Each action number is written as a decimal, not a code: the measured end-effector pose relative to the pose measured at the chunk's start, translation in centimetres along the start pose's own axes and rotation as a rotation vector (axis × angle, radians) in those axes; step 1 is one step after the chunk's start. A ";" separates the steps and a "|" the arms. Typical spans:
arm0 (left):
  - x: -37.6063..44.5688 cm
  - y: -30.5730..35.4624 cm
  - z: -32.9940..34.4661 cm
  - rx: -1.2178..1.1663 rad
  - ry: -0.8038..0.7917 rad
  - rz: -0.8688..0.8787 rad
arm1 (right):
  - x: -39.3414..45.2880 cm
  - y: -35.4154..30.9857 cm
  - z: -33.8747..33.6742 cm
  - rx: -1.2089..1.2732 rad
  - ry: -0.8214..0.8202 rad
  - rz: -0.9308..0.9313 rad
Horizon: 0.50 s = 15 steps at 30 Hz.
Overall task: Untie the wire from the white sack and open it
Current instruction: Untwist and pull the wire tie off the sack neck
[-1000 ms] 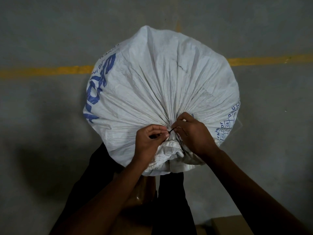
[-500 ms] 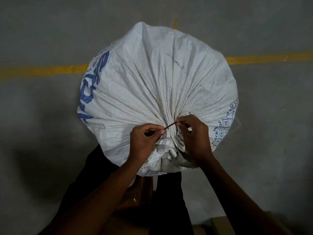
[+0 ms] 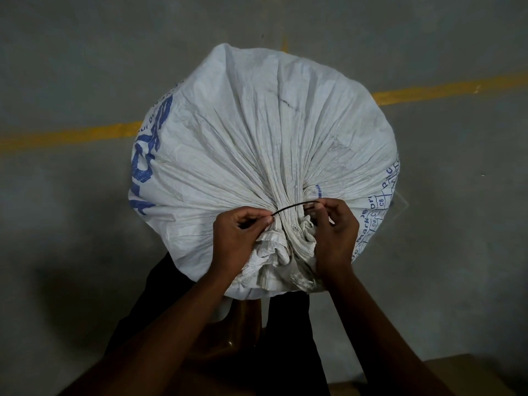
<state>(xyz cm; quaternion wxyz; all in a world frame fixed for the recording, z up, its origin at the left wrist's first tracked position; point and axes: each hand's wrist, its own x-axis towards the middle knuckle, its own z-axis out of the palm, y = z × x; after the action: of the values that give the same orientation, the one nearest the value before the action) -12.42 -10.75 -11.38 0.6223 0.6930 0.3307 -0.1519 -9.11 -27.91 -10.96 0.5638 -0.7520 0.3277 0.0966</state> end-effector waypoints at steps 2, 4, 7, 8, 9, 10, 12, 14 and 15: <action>0.0 0.1 -0.1 0.008 -0.002 0.007 | -0.1 0.1 0.2 0.026 0.030 0.035; 0.0 0.2 -0.1 0.014 -0.004 0.014 | -0.2 0.1 0.3 0.053 0.055 0.062; 0.0 0.3 -0.1 0.025 -0.006 0.027 | -0.5 0.0 0.3 0.102 0.075 0.092; 0.1 0.4 -0.1 0.029 -0.006 0.033 | -0.6 0.0 0.3 0.109 0.080 0.101; 0.1 0.4 -0.1 0.033 -0.008 0.037 | -0.7 0.0 0.3 0.110 0.082 0.111; 0.1 0.4 -0.1 0.036 -0.011 0.040 | -0.8 0.1 0.3 0.113 0.083 0.121; 0.1 0.4 -0.1 0.040 -0.019 0.036 | -0.7 0.2 0.4 0.118 0.087 0.139; 0.1 0.4 0.0 0.052 -0.022 0.032 | -0.6 0.1 0.4 0.125 0.102 0.140; 0.2 0.4 0.0 0.062 -0.022 0.034 | -0.5 0.0 0.3 0.122 0.115 0.137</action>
<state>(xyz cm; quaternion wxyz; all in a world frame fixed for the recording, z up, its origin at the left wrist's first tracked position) -12.02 -10.73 -11.24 0.6068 0.7157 0.3072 -0.1591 -9.42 -27.40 -10.81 0.5809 -0.6963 0.4154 0.0714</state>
